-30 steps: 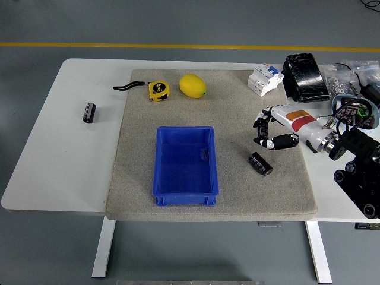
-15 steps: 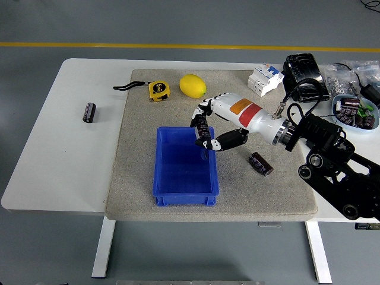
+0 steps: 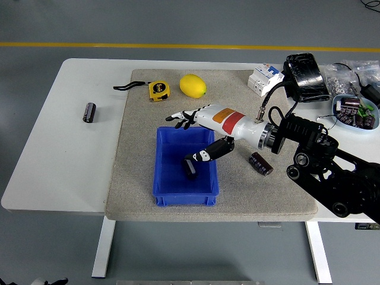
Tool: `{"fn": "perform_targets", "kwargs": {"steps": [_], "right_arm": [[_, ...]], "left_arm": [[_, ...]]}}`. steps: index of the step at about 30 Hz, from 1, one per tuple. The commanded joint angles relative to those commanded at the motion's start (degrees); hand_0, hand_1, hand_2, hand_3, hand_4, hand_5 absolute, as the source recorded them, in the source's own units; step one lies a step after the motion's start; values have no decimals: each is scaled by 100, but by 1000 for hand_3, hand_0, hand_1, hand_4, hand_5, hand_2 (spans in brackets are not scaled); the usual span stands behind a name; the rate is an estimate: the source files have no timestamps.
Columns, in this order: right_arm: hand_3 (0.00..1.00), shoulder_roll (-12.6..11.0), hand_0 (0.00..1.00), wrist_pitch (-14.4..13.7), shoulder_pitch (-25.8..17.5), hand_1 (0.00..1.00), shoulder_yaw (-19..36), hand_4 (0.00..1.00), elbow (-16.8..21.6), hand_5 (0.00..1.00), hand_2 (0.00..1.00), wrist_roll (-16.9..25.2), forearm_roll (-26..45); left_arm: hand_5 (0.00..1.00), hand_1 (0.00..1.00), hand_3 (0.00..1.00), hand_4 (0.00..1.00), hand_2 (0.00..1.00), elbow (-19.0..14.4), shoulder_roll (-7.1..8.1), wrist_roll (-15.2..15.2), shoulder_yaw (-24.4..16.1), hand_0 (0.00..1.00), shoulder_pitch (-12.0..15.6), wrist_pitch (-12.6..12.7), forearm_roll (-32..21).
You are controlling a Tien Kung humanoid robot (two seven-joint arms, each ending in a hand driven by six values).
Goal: Pick up the battery,place it into the box
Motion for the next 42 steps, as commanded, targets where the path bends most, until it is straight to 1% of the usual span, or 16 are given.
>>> {"fn": "perform_targets", "kwargs": {"steps": [1, 4, 6, 7, 11, 12, 13, 18, 19, 20, 24, 25, 30, 31, 36, 42], "right_arm": [[998, -7, 844, 8, -6, 808, 1, 984, -5, 296, 925, 3, 31], [998, -42, 844, 32, -43, 808, 22, 984, -3, 296, 925, 1, 44], [998, -101, 844, -24, -112, 808, 112, 984, 19, 296, 925, 38, 10], [964, -143, 754, -51, -156, 730, 177, 900, 41, 253, 823, 61, 2], [964, -408, 754, -214, -320, 730, 486, 900, 132, 253, 823, 270, -154], [964, -529, 754, -264, -346, 730, 557, 900, 164, 253, 823, 354, -266], [874, -637, 709, -302, -357, 701, 596, 915, 185, 259, 779, 417, -364], [874, -1406, 709, -568, -352, 701, 485, 915, 260, 259, 779, 721, -687], [840, -1531, 725, -623, -353, 710, 432, 928, 270, 255, 775, 760, -744], [840, -1689, 725, -710, -355, 710, 342, 928, 283, 255, 775, 807, -832], [840, -2068, 725, -832, -323, 710, 15, 928, 251, 255, 775, 796, -1236], [844, -2122, 771, -826, -298, 745, -80, 938, 222, 246, 797, 759, -1341], [844, -2174, 771, -776, -185, 745, -412, 938, 55, 246, 797, 630, -1648], [850, -2168, 793, -800, -165, 764, -476, 942, 23, 239, 821, 624, -1706], [850, -2154, 793, -930, 10, 764, -884, 942, -135, 239, 821, 623, -2029], [863, -2115, 804, -984, 180, 776, -1281, 951, -280, 226, 835, 604, -2140]], "left_arm": [[751, 506, 667, 630, 524, -3, 1, 9, -2, 491, 4, -8, 12], [751, 506, 667, 630, 524, -8, 1, 26, -10, 491, 15, -21, 37], [751, 506, 667, 630, 524, -9, -1, 37, -43, 491, 22, -24, 72], [753, 497, 665, 632, 517, -9, -1, 39, -55, 487, 27, -26, 84], [753, 497, 665, 632, 517, -7, 0, 42, -81, 487, 31, -26, 106], [753, 497, 665, 632, 517, -4, 1, 38, -68, 487, 30, -21, 87], [753, 495, 664, 631, 514, -2, 3, 32, -60, 485, 30, -17, 68], [753, 495, 664, 631, 514, 11, 12, 20, -89, 485, 39, -3, 49], [755, 492, 663, 631, 510, 12, 13, 19, -88, 483, 42, -3, 46], [755, 492, 663, 631, 510, 13, 13, 20, -87, 483, 45, -4, 46], [755, 492, 663, 631, 510, 14, 10, 25, -98, 483, 48, -4, 44], [756, 490, 663, 630, 508, 13, 9, 25, -98, 483, 48, -4, 42], [756, 490, 663, 630, 508, 7, 4, 36, -101, 483, 38, -12, 69], [757, 490, 665, 629, 507, 5, -1, 38, -104, 482, 39, -9, 67], [757, 490, 665, 629, 507, -1, -10, 51, -109, 482, 50, -7, 73], [760, 491, 665, 629, 510, -9, -11, 66, -142, 483, 47, -17, 126]]}}
